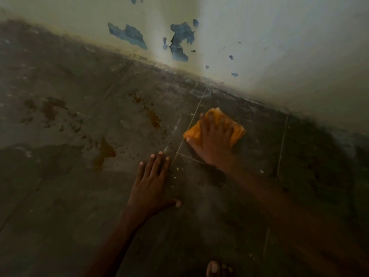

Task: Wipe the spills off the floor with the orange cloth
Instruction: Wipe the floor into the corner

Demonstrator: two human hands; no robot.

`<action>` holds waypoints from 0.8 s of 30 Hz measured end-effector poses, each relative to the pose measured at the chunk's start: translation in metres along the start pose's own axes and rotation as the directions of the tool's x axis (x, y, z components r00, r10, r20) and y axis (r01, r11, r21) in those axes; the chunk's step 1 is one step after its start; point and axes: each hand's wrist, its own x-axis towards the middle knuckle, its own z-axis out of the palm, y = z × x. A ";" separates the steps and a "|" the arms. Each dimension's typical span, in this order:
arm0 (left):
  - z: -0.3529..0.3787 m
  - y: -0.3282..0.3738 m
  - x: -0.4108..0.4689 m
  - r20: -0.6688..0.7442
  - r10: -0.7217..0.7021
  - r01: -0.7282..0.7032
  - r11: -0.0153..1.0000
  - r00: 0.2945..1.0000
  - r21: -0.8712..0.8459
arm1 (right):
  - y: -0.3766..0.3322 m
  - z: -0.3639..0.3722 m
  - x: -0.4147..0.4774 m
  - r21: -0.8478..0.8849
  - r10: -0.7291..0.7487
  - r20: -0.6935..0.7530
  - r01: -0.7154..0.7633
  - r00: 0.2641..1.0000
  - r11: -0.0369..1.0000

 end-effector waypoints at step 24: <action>-0.009 -0.001 0.005 0.045 -0.040 0.045 0.992 0.998 -0.121 | 0.131 -0.003 -0.076 -0.067 0.057 -0.166 -0.069 0.985 0.995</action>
